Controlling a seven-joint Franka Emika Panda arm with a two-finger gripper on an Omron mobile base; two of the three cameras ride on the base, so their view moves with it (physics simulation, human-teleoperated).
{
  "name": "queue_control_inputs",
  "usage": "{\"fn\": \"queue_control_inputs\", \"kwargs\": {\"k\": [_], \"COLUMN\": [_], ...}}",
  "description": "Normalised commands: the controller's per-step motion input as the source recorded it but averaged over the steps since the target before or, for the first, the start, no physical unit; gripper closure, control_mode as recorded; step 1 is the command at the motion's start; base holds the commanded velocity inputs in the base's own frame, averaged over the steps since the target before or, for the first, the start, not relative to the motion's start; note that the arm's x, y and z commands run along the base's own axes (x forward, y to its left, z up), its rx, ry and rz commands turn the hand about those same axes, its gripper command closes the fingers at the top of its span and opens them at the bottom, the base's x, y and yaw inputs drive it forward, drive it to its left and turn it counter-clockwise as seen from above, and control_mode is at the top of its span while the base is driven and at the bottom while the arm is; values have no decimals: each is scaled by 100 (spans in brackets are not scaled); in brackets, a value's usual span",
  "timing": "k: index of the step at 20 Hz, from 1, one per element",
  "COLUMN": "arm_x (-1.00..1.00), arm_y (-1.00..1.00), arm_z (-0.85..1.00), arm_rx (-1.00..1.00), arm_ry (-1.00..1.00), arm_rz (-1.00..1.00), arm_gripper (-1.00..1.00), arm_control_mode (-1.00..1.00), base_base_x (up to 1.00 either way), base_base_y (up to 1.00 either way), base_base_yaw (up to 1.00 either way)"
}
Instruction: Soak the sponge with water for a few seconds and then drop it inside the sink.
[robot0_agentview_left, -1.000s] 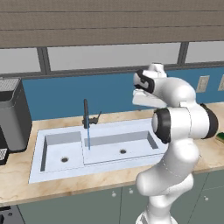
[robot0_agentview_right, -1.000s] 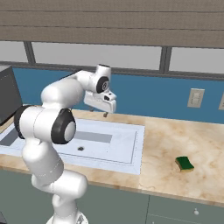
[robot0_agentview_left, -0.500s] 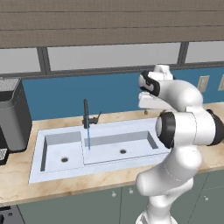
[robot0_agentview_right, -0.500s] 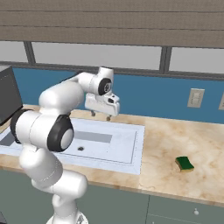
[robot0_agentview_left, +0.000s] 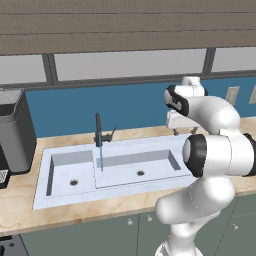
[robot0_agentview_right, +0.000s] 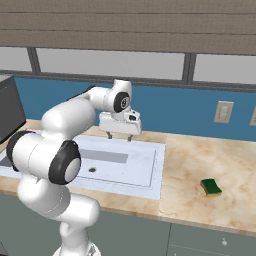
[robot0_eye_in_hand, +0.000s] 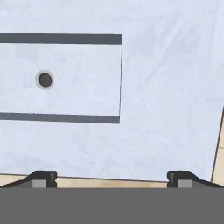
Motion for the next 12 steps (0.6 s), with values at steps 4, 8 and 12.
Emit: {"fn": "queue_control_inputs", "kwargs": {"k": [4, 8, 12], "arm_x": [-26, -17, -6], "arm_y": [-36, -43, -55], "arm_z": [-7, -11, -4], "arm_rx": [-3, -2, -1], "arm_ry": [-9, -10, -6], "arm_rz": [21, 22, 22], "arm_gripper": [-100, -100, -100], "arm_control_mode": [-100, -100, -100], "base_base_x": [0, 0, 0], "base_base_y": [0, 0, 0], "base_base_yaw": [0, 0, 0]}}
